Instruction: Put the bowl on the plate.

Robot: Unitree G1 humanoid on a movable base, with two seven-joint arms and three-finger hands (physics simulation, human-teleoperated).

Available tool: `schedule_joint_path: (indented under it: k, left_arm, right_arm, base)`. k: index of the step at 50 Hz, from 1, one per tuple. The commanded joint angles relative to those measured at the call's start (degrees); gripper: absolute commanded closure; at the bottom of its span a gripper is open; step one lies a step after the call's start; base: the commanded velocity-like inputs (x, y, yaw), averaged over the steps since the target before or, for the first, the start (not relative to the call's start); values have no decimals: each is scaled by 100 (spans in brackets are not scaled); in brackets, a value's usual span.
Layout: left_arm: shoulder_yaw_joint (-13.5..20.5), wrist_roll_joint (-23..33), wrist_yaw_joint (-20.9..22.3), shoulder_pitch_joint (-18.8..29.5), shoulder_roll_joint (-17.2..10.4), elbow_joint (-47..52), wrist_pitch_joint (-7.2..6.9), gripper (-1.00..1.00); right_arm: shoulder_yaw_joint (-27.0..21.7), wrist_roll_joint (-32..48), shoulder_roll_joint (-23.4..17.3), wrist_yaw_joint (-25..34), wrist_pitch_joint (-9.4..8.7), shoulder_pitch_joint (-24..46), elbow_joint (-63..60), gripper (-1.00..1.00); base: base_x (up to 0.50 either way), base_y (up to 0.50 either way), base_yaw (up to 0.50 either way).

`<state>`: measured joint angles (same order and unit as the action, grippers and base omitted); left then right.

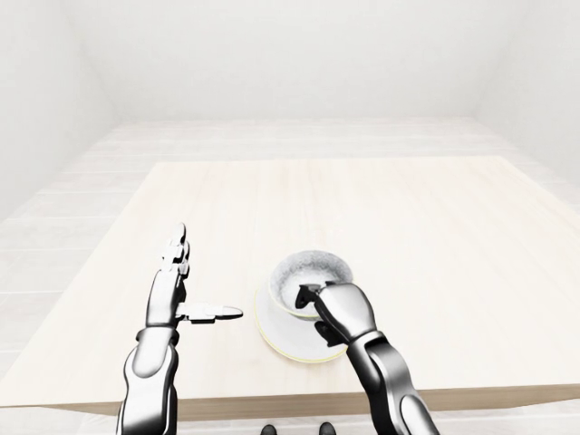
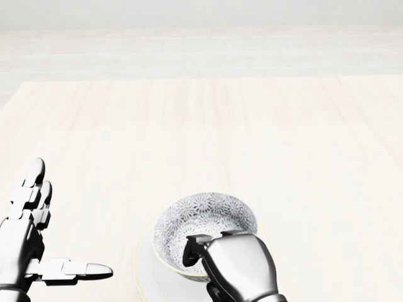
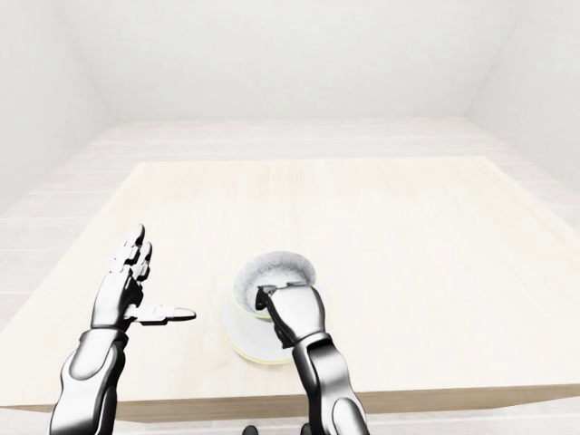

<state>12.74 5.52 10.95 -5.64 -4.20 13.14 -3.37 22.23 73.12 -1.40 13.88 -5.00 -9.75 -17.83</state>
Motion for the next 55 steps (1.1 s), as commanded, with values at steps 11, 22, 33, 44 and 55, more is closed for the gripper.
schedule_joint_path:
  k: [11, 22, 33, 44, 55]
  left_arm:
    - [-2, -10, 0, 65, -19, 8, -57, -100]
    - [-21, -5, -12, 75, -25, -80, 16, -100]
    - [-26, -4, -17, 62, -29, -100, 40, -100]
    - [-30, -17, -16, 58, -24, -160, 95, -100]
    - [-50, -8, -26, 52, -20, -196, 119, -100]
  right_arm:
    - [-20, 100, -12, 128, 0, -10, -184, 12]
    - [70, 225, -45, 295, 0, -137, -434, 10]
    - [186, 286, -72, 386, 0, -251, -555, 0]
    - [294, 310, -105, 423, 0, -319, -631, -28]
    - [351, 330, -156, 501, 0, -387, -784, -50]
  base:
    - [0, 0, 0]
    - [0, 0, 0]
    - [0, 0, 0]
    - [0, 0, 0]
    - [0, 0, 0]
